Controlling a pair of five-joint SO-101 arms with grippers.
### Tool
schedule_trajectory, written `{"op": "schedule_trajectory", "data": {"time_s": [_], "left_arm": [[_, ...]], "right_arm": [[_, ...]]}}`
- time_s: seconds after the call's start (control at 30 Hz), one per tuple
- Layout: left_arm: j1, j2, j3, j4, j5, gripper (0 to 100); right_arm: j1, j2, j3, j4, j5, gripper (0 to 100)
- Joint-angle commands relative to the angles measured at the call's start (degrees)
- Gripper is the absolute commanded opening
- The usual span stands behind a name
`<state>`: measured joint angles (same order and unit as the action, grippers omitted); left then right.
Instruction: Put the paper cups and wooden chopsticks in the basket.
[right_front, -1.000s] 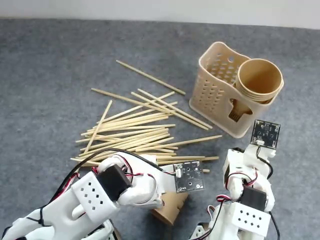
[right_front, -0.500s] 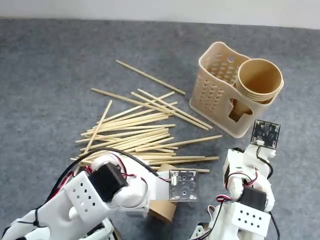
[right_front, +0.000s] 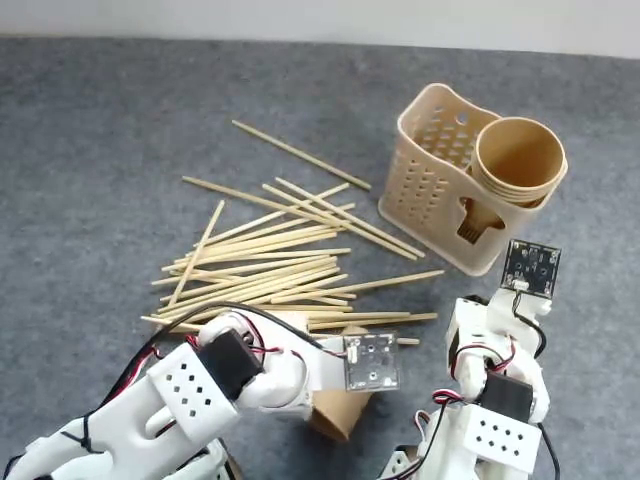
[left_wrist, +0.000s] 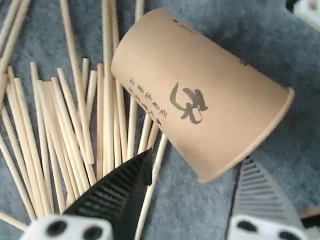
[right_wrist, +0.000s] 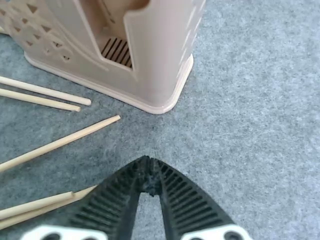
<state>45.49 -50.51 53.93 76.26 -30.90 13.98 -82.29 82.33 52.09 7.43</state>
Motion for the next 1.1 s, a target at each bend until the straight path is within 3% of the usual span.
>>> {"op": "schedule_trajectory", "data": {"time_s": [0.0,0.23,0.47,0.6,0.77,1.07], "left_arm": [[-0.48,-0.48,0.04,-3.78,4.13,21],[-0.48,-0.48,1.01,-8.09,12.22,21],[-0.4,-0.48,9.1,-20.57,16.53,20],[-0.4,-0.48,8.57,-21.89,18.11,12],[-1.01,-0.48,3.91,-20.4,18.02,0],[-4.09,0.13,-13.23,-1.67,15.47,1]], "right_arm": [[0.48,-0.84,-0.66,-1.19,0.0,0.6],[0.48,-0.84,-0.66,-1.27,0.0,0.6],[0.48,-0.84,-0.66,-1.27,0.0,0.6],[0.48,-0.84,-0.57,-2.33,0.0,0.6],[0.48,-0.84,1.1,-4.26,0.0,0.6],[0.48,-0.84,1.1,-4.26,0.0,0.6]]}}
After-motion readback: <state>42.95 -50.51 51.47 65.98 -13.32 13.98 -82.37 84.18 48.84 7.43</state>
